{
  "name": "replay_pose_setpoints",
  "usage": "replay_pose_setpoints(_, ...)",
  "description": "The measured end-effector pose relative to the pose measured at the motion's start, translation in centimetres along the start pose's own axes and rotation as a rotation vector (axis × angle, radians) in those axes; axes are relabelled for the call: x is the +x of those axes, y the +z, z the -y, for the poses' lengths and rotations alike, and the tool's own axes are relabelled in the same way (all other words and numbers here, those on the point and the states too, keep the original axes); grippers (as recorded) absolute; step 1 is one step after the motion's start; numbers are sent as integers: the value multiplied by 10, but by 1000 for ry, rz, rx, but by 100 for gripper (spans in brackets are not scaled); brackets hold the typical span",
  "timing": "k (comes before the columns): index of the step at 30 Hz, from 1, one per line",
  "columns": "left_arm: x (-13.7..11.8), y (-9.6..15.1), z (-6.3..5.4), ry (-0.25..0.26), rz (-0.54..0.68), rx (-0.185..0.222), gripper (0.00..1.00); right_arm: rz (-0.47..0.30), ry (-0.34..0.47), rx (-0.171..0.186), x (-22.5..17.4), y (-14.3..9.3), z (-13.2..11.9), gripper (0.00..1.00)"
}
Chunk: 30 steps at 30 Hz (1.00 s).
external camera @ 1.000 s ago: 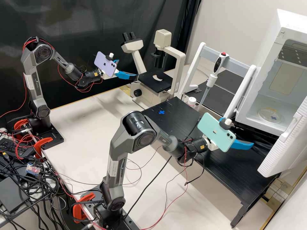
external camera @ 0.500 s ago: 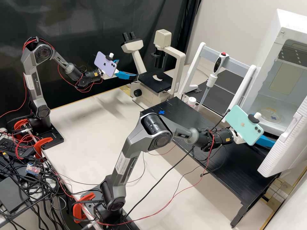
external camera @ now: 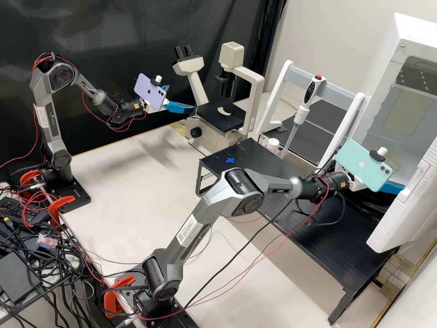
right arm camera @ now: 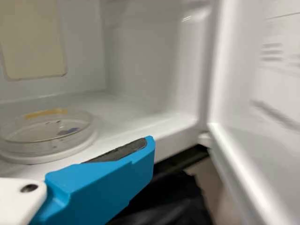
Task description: Move the petri dish to the microscope
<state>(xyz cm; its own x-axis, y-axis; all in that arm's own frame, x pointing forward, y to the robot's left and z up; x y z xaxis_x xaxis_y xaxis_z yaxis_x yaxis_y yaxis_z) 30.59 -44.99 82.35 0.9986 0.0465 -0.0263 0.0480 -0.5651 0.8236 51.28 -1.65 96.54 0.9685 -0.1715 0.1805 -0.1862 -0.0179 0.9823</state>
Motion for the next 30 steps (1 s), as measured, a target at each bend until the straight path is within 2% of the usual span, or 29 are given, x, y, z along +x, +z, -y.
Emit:
replay_pose_setpoints(4, 0, 0, 0, 0, 0, 0, 100, -29, -46, -39, 19, -1, 7, 100)
replay_pose_setpoints(7, 0, 0, 0, 0, 0, 0, 100, -60, -66, -53, 31, -3, 10, 100)
replay_pose_setpoints(8, 0, 0, 0, 0, 0, 0, 100, -64, -68, -47, 33, -3, 10, 100)
replay_pose_setpoints(9, 0, 0, 0, 0, 0, 0, 100, -75, -74, -65, 37, -3, 12, 100)
replay_pose_setpoints(11, 0, 0, 0, 0, 0, 0, 100, -86, -77, -72, 42, -3, 13, 100)
replay_pose_setpoints(22, 0, 0, 0, 0, 0, 0, 100, -70, -72, -54, 54, 6, 17, 100)
replay_pose_setpoints(23, 0, 0, 0, 0, 0, 0, 100, -65, -74, -48, 55, 7, 19, 0)
replay_pose_setpoints(30, 0, 0, 0, 0, 0, 0, 100, -54, -67, -26, 55, 10, 16, 0)
